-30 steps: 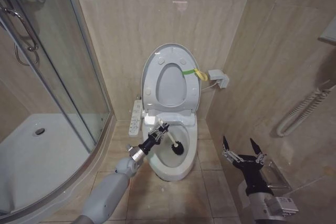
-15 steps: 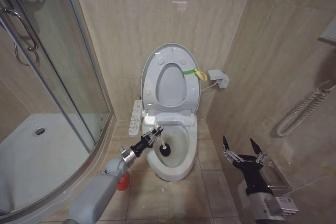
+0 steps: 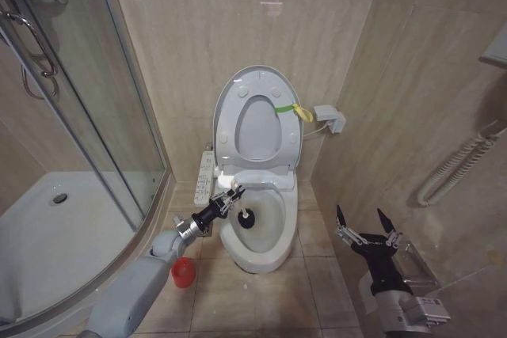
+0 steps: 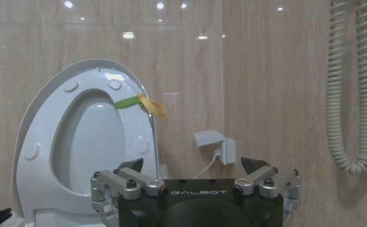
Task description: Open the toilet lid, clean the toilet bowl with a toilet brush, close the toilet lid, and flush.
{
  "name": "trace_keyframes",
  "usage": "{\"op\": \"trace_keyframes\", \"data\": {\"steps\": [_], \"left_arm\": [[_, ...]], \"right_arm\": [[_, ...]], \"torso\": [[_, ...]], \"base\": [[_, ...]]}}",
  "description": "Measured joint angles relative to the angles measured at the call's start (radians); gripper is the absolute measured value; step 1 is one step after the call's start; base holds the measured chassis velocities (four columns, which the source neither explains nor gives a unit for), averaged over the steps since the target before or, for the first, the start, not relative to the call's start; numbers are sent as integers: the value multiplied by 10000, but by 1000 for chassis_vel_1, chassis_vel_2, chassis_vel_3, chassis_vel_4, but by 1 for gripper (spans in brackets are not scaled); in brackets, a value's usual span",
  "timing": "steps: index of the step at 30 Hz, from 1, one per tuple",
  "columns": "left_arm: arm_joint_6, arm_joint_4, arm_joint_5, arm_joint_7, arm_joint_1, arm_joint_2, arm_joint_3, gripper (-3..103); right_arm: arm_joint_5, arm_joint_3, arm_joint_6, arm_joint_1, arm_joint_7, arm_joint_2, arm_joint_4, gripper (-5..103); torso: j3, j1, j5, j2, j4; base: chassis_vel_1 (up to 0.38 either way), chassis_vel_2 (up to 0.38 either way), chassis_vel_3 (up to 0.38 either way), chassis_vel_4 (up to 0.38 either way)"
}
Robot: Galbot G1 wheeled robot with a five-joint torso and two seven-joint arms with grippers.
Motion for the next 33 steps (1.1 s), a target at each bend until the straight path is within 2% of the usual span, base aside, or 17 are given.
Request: {"op": "trace_keyframes", "data": {"steps": [7, 21, 28, 33], "left_arm": [[16, -87, -20, 44, 64, 131, -19, 16], [145, -241, -455, -129, 312, -157, -126, 16], [143, -193, -231, 14, 474, -182, -141, 16], [178, -240, -457, -54, 394, -198, -149, 16]], "right_arm": [[0, 0, 0, 0, 0, 0, 0, 100], [0, 0, 0, 0, 0, 0, 0, 100], [0, 0, 0, 0, 1, 0, 0, 100], [0, 0, 0, 0, 0, 0, 0, 100]], "torso": [[0, 0, 0, 0, 0], [0, 0, 1, 0, -1], [0, 0, 0, 0, 2], [0, 0, 0, 0, 1]], "base": [[0, 0, 0, 0], [0, 0, 0, 0], [0, 0, 0, 0], [0, 0, 0, 0]]}}
